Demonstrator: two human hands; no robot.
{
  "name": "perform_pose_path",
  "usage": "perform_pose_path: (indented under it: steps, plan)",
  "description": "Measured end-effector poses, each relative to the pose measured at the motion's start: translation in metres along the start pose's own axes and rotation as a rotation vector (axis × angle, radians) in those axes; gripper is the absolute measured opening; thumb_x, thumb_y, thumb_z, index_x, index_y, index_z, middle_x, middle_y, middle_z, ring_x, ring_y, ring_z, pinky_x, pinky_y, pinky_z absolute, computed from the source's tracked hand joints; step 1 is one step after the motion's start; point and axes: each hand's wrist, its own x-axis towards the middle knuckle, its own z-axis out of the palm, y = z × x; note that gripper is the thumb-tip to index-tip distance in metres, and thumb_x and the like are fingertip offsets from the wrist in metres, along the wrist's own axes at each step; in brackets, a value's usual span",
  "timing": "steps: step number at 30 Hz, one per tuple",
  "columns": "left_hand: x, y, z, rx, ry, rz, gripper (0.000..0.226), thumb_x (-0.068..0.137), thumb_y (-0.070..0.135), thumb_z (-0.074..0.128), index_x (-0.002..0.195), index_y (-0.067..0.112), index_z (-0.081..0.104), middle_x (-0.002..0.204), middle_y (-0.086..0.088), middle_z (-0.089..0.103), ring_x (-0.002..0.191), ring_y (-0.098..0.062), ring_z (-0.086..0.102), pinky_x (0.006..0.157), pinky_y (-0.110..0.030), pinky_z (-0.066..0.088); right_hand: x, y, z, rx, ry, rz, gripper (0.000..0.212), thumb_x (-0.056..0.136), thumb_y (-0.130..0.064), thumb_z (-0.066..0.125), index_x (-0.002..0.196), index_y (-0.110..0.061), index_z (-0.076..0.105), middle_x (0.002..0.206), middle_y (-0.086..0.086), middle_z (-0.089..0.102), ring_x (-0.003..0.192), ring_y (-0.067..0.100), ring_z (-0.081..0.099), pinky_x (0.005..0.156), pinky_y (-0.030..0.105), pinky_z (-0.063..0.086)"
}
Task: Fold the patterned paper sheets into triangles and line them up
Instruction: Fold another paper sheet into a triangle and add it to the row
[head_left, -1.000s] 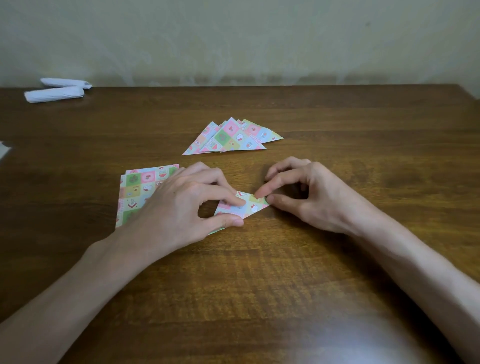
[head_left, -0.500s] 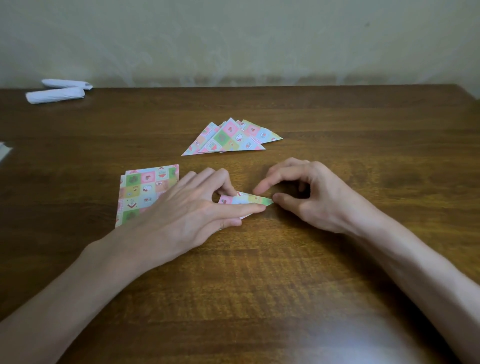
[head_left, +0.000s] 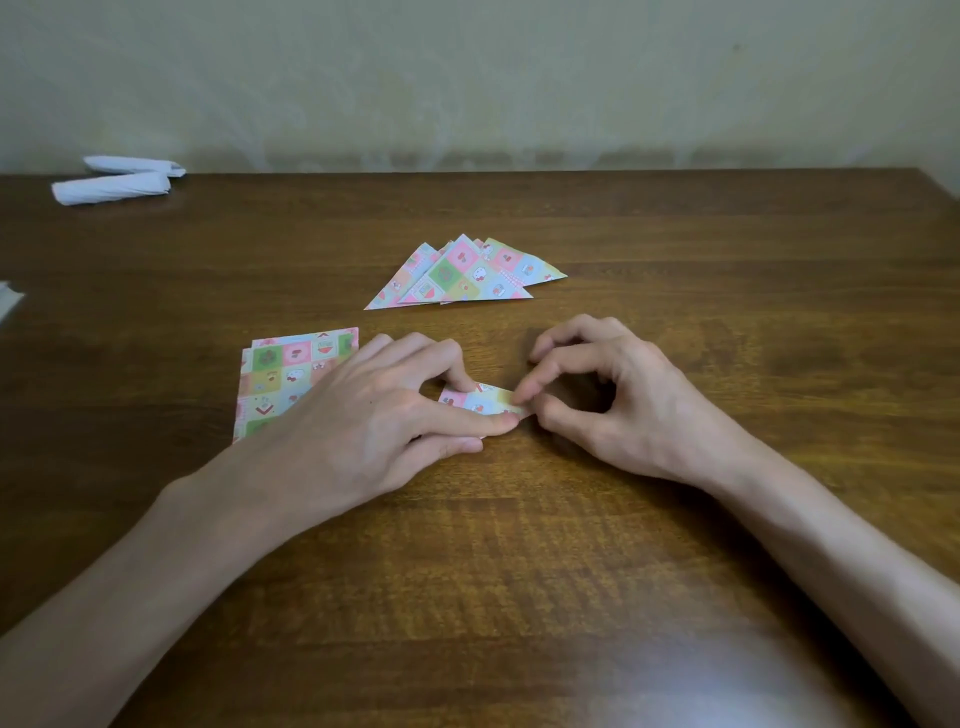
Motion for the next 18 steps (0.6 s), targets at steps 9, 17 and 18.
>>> perform_pose_path:
  steps: [9, 17, 18]
  plan:
    - [-0.007, -0.011, -0.009, -0.065, 0.017, 0.081, 0.032, 0.099, 0.058, 0.049, 0.118, 0.049, 0.073, 0.135, 0.018, 0.065, 0.116, -0.010, 0.064, 0.087, -0.038, 0.046, 0.003, 0.001, 0.011, -0.036, 0.017, 0.013, 0.023, 0.084, -0.049, 0.075, 0.107, -0.047, 0.073, 0.113, -0.020, 0.052, 0.110, 0.006, 0.046, 0.100, 0.028, 0.041]
    - [-0.005, -0.013, -0.003, -0.291, 0.108, -0.047, 0.029, 0.093, 0.059, 0.054, 0.105, 0.048, 0.078, 0.120, 0.026, 0.067, 0.120, 0.002, 0.056, 0.101, -0.035, 0.034, 0.003, 0.001, 0.012, -0.047, 0.010, 0.004, 0.025, 0.083, -0.052, 0.070, 0.108, -0.049, 0.071, 0.114, -0.020, 0.050, 0.111, 0.006, 0.045, 0.102, 0.033, 0.042]
    - [-0.003, -0.010, 0.000, -0.338, 0.146, -0.091, 0.028, 0.092, 0.060, 0.056, 0.098, 0.045, 0.079, 0.113, 0.024, 0.069, 0.116, -0.001, 0.059, 0.100, -0.040, 0.037, 0.003, 0.001, 0.012, -0.047, 0.013, 0.003, 0.025, 0.083, -0.053, 0.069, 0.108, -0.049, 0.071, 0.114, -0.020, 0.050, 0.111, 0.007, 0.045, 0.102, 0.033, 0.042]
